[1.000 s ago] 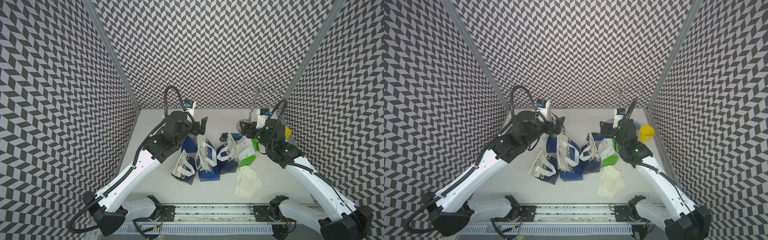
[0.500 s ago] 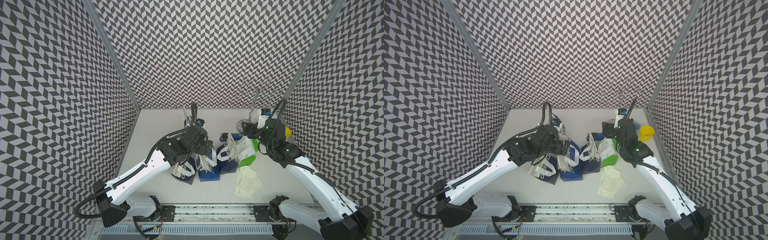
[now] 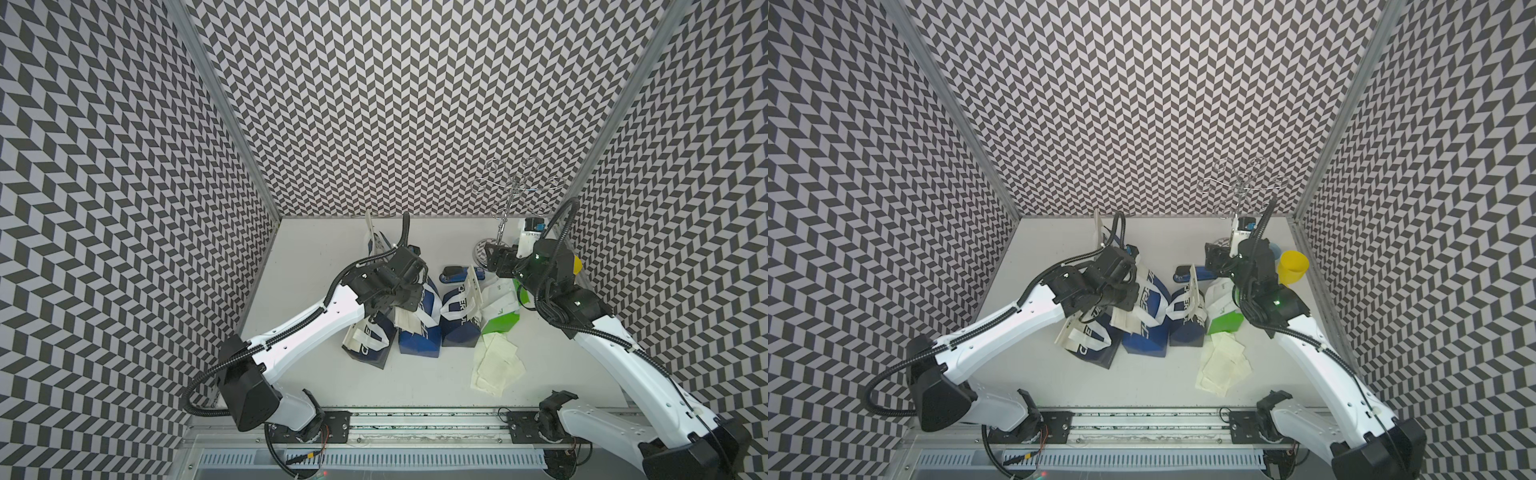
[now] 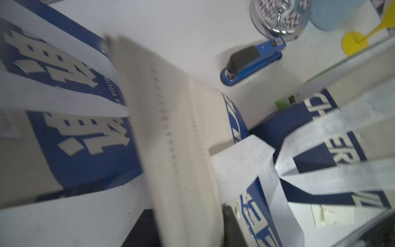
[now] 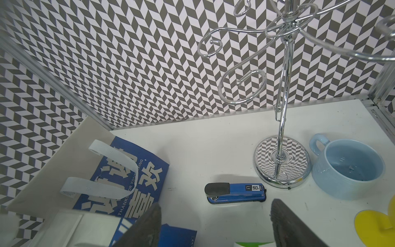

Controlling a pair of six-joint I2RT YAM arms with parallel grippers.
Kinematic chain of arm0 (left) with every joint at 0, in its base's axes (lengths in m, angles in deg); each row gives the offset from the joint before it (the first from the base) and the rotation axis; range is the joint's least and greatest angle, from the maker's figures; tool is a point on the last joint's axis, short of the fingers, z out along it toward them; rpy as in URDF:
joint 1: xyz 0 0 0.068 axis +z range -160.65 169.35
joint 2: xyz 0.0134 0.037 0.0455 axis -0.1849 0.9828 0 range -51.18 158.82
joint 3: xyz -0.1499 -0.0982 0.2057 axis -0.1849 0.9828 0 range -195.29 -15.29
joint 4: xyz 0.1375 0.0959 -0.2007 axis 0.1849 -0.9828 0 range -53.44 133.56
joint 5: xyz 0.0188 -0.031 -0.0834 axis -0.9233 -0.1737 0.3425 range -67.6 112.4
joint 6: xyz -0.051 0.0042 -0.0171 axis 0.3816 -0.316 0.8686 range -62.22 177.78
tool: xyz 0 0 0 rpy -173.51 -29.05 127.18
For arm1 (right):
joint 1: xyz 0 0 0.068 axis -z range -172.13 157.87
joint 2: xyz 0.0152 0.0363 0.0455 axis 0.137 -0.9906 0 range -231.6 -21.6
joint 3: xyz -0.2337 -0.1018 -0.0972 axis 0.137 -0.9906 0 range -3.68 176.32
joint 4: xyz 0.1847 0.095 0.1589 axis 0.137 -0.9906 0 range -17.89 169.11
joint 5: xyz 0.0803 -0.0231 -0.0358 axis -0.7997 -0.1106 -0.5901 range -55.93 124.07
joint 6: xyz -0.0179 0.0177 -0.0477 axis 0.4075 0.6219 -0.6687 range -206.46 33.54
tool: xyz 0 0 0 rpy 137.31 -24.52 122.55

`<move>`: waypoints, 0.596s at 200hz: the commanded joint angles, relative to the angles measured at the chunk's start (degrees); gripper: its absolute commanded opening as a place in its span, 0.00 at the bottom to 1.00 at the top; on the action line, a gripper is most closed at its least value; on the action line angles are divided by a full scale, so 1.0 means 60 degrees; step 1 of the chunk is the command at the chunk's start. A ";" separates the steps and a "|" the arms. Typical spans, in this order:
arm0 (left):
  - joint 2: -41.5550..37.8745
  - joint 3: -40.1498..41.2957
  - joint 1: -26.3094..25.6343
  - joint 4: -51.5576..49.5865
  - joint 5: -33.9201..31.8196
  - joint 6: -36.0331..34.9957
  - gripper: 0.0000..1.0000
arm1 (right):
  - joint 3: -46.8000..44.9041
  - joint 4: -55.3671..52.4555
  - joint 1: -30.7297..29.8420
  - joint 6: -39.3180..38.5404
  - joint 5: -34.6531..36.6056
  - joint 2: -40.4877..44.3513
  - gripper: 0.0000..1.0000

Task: Staple the receipts to the bags
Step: Move the takeout bag to the center of the board.

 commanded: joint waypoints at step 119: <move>0.3045 -0.4632 0.1451 0.2484 -0.0890 -0.2333 0.92 | 0.0789 -0.0362 0.0372 -0.0118 0.0744 0.0293 0.80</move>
